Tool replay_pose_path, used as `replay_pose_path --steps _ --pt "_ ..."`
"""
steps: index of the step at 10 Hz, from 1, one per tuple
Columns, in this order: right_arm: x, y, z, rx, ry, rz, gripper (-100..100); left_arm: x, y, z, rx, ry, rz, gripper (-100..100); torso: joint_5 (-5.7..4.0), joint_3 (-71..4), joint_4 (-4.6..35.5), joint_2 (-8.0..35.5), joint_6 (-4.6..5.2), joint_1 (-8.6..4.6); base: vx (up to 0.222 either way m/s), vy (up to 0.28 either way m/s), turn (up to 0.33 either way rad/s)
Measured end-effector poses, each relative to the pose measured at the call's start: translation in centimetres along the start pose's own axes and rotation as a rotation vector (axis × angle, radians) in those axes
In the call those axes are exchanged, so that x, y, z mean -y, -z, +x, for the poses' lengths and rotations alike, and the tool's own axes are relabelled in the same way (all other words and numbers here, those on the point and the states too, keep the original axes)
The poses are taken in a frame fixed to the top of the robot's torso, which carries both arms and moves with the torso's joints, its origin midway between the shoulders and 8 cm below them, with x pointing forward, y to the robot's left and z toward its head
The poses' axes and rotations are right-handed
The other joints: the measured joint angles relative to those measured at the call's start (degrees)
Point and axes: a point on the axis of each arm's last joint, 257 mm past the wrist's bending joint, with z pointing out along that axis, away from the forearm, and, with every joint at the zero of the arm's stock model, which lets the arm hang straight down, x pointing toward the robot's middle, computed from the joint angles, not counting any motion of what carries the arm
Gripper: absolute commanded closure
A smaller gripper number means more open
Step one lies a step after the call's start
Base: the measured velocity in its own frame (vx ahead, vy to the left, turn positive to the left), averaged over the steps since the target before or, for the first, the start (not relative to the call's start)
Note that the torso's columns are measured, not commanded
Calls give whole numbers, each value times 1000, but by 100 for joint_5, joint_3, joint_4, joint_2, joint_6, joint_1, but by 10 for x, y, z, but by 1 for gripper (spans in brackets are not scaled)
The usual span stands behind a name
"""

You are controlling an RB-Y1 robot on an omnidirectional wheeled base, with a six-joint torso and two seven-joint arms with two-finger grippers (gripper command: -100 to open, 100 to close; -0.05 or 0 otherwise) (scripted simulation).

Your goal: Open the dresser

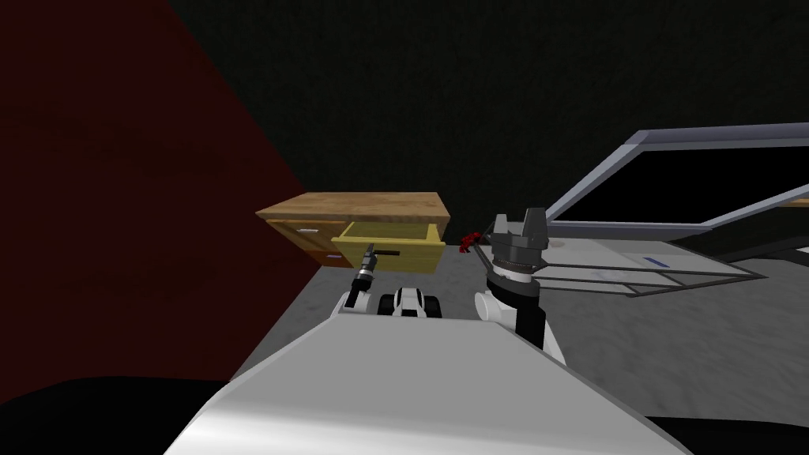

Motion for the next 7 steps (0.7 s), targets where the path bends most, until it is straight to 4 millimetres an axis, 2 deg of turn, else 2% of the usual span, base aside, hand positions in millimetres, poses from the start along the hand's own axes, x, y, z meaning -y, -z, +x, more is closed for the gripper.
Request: replay_pose_path --steps 1,2,7 --pt "0 0 0 0 0 0 0 2 -1 -1 1 0 -8 -100 -7 2 12 7 -1 -4 -11 0 -1" --pt "0 0 0 0 0 0 0 1 -1 -1 1 1 -13 0 -5 2 8 5 -1 -4 0 0 0" --pt "0 0 0 0 0 0 0 -1 -1 -1 2 0 -17 0 0 -1 0 -2 0 1 0 0 0"
